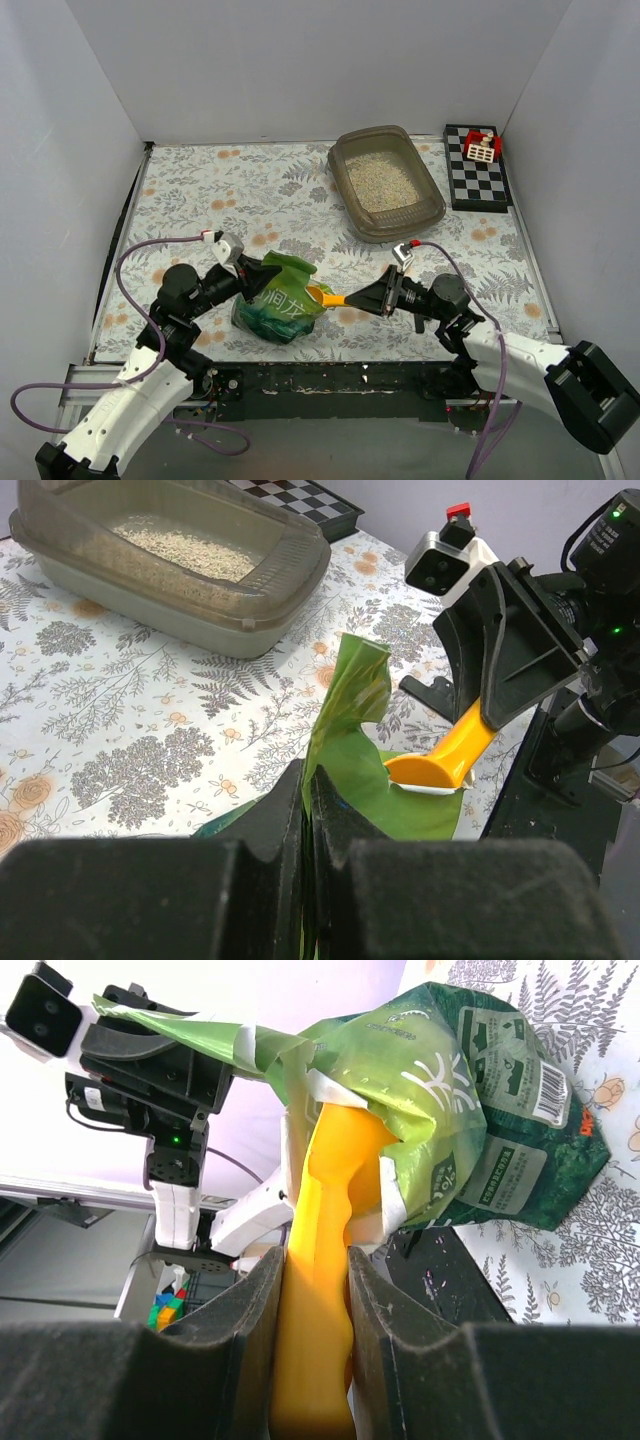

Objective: Fill the litter box with clean litter

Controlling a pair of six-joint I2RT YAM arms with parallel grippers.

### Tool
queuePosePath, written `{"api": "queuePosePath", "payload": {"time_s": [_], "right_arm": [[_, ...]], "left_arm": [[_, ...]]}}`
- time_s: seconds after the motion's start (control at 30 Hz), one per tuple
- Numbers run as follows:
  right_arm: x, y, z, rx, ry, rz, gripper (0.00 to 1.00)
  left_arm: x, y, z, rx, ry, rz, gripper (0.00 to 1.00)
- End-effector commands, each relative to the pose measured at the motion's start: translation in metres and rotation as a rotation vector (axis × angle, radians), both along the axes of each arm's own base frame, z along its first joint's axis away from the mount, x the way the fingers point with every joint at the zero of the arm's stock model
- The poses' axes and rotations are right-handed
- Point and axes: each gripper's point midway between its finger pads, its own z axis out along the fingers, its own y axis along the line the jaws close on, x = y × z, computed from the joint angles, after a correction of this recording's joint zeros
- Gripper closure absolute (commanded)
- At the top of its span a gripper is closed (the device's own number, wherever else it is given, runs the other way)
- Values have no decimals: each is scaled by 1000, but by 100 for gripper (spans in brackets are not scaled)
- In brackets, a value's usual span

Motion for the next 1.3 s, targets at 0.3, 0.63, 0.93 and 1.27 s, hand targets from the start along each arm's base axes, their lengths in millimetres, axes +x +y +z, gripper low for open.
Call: {"api": "queuePosePath", "payload": {"time_s": [0.3, 0.63, 0.93, 1.27], "right_arm": [[-1, -34, -3, 20, 53, -123, 99], [-1, -49, -27, 16, 138, -216, 99], [3, -54, -12, -59, 133, -259, 99], [1, -66, -44, -112, 179, -318, 99]], "left_arm": [[-2, -4, -1, -23, -44, -20, 100], [-1, -5, -5, -15, -38, -26, 100], [4, -7, -14, 4, -7, -6, 100], [6, -16, -16, -13, 40, -33, 100]]}}
